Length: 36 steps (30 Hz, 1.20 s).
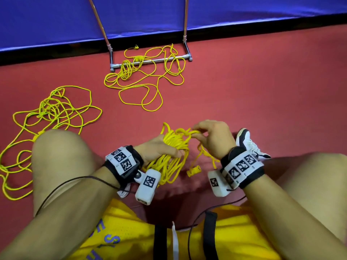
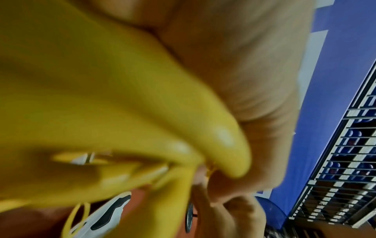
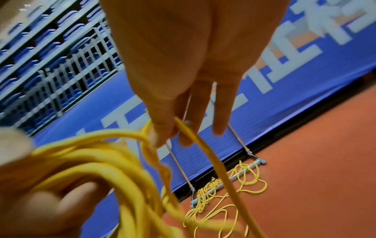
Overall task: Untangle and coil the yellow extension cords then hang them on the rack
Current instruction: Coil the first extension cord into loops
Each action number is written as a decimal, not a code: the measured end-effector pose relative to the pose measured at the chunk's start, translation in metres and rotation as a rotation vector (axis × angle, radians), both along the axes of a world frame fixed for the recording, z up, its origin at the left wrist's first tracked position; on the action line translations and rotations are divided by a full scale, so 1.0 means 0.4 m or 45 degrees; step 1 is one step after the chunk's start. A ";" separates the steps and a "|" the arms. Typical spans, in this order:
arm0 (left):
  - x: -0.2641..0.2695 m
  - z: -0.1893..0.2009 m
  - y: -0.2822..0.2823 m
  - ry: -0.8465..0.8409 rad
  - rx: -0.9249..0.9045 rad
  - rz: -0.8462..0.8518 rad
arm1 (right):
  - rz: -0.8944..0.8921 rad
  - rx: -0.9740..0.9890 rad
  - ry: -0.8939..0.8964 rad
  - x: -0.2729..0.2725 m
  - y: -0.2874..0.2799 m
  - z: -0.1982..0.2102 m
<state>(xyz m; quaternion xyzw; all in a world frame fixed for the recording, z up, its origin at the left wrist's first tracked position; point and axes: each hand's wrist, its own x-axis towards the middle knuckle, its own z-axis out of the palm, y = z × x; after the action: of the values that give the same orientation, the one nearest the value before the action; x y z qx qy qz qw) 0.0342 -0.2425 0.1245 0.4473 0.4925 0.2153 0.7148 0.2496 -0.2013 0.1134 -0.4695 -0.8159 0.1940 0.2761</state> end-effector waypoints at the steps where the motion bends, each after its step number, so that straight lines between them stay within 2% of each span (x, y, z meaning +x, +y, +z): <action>1: -0.006 0.002 0.000 -0.023 0.007 -0.002 | 0.024 -0.092 0.069 0.014 0.005 0.001; 3: -0.021 0.008 0.004 -0.121 -0.033 0.051 | 0.007 -0.250 0.268 0.032 0.016 0.004; 6: -0.036 0.024 0.010 -0.271 -0.076 0.222 | -0.202 -0.351 0.484 0.077 0.059 -0.015; 8: -0.045 0.036 0.008 -0.342 -0.059 0.308 | -0.381 -0.309 0.413 0.109 0.088 -0.045; 10: -0.051 0.046 0.005 -0.434 -0.019 0.304 | -0.475 -0.290 0.210 0.122 0.098 -0.089; 11: -0.049 0.054 0.002 -0.502 -0.013 0.280 | -0.444 -0.273 0.074 0.117 0.097 -0.111; 13: -0.043 0.065 -0.001 -0.654 -0.046 0.263 | -0.238 -0.202 -0.106 0.075 0.077 -0.139; 16: -0.039 0.070 0.002 -0.775 -0.106 0.281 | 0.215 -0.239 -0.006 -0.023 0.019 -0.160; 18: -0.049 0.073 0.009 -0.810 -0.131 0.265 | 0.416 -0.416 0.060 -0.082 -0.023 -0.174; 21: -0.071 0.078 0.016 -0.863 -0.149 0.264 | 0.425 -0.690 0.333 -0.107 -0.048 -0.179; 23: -0.088 0.083 0.025 -0.901 -0.124 0.347 | 0.330 -0.710 0.551 -0.101 -0.044 -0.179; 25: -0.110 0.087 0.041 -0.919 -0.077 0.478 | 0.114 -0.646 0.597 -0.085 -0.026 -0.190; 27: -0.127 0.090 0.055 -0.945 -0.055 0.583 | -0.067 -0.646 0.442 -0.054 -0.004 -0.217; 28: -0.133 0.088 0.060 -0.962 -0.050 0.625 | -0.071 -0.684 0.298 -0.038 -0.001 -0.235; 31: -0.130 0.085 0.061 -0.990 -0.042 0.763 | -0.098 -0.855 -0.300 0.001 -0.021 -0.291; 32: -0.130 0.091 0.061 -1.016 -0.035 0.813 | -0.074 -0.894 -0.537 0.014 -0.032 -0.311; 34: -0.145 0.102 0.067 -1.072 0.001 0.898 | 0.137 -0.960 -0.983 0.032 -0.060 -0.362; 36: -0.164 0.110 0.070 -1.119 0.039 0.901 | 0.239 -0.960 -1.230 0.038 -0.075 -0.381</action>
<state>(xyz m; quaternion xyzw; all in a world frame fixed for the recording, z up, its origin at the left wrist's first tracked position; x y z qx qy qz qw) -0.0315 -0.2144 0.1686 0.1335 0.2655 0.6150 0.7304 0.2649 -0.2315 -0.0389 -0.4958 -0.7618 0.2579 -0.3276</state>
